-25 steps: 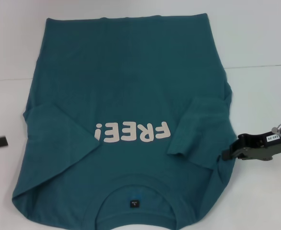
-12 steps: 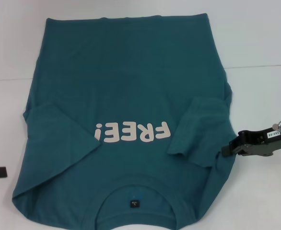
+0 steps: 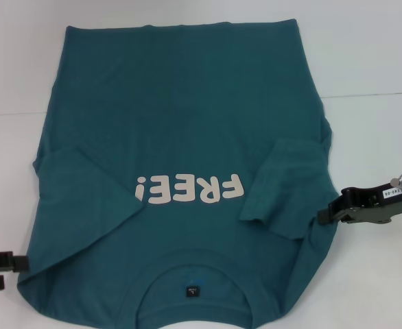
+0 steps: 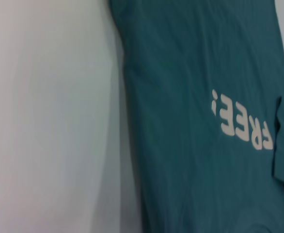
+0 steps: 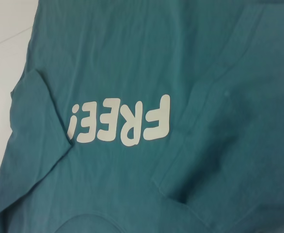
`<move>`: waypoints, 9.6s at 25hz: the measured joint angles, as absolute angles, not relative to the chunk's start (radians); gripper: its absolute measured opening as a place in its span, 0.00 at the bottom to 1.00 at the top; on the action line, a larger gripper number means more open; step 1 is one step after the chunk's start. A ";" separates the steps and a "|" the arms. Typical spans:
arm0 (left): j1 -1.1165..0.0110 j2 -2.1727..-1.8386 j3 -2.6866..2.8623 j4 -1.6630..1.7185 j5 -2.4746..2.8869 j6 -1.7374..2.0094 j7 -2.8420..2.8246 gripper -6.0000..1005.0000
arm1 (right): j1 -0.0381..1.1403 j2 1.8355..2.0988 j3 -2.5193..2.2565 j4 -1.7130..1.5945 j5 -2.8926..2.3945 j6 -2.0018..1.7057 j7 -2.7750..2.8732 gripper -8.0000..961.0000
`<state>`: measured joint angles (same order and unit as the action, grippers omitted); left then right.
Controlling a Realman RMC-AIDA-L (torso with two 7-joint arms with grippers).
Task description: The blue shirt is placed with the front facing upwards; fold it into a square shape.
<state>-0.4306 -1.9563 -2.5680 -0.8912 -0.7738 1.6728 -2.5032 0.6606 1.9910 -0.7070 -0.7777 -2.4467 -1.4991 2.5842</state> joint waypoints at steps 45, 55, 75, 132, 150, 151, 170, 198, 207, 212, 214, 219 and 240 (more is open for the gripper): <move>-0.509 -1.986 -2.523 -0.781 -0.676 1.524 -2.503 0.56 | 0.662 1.989 -0.703 -0.778 -2.447 -1.511 2.564 0.06; -0.514 -1.989 -2.523 -0.784 -0.676 1.511 -2.501 0.56 | 0.661 1.991 -0.706 -0.778 -2.447 -1.511 2.562 0.06; -0.514 -1.991 -2.485 -0.794 -0.672 1.484 -2.473 0.07 | 0.666 1.991 -0.704 -0.778 -2.447 -1.511 2.560 0.06; -0.353 -2.027 -2.636 -0.796 -0.731 1.701 -1.987 0.06 | 0.396 2.002 -0.602 -0.889 -2.380 -1.829 2.059 0.05; -0.353 -2.007 -2.660 -0.740 -0.732 1.744 -1.922 0.06 | 0.330 2.005 -0.512 -0.845 -2.382 -1.879 1.872 0.05; -0.353 -2.004 -2.666 -0.731 -0.732 1.744 -1.916 0.06 | 0.329 2.002 -0.506 -0.835 -2.382 -1.881 1.859 0.05; -0.334 -1.985 -2.700 -0.667 -0.732 1.758 -1.848 0.06 | 0.306 1.996 -0.467 -0.790 -2.385 -1.895 1.768 0.05; -0.379 -1.983 -2.875 -0.640 -0.789 1.758 -1.825 0.06 | 0.366 1.987 -0.266 -0.716 -2.331 -1.844 1.715 0.05; -0.393 -1.984 -2.876 -0.640 -0.849 1.697 -1.838 0.06 | 0.362 1.982 -0.224 -0.715 -2.275 -1.826 1.715 0.05; -0.394 -1.986 -2.876 -0.640 -0.898 1.661 -1.839 0.06 | 0.359 1.982 -0.214 -0.714 -2.252 -1.803 1.711 0.05; -0.395 -1.986 -2.876 -0.639 -0.908 1.644 -1.839 0.06 | 0.359 1.982 -0.210 -0.714 -2.248 -1.798 1.706 0.05; -0.411 -1.992 -2.876 -0.627 -0.912 1.596 -1.839 0.06 | 0.362 1.981 -0.208 -0.701 -2.223 -1.779 1.702 0.05; -0.519 -2.017 -2.874 -0.614 -0.916 1.391 -1.816 0.06 | 0.429 1.977 -0.209 -0.642 -2.147 -1.590 1.692 0.05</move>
<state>-0.5191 -2.0166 -2.8744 -0.6136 -0.9159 1.3908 -1.8161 0.4288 1.9773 -0.2089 -0.6423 -2.1469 -1.5904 1.6916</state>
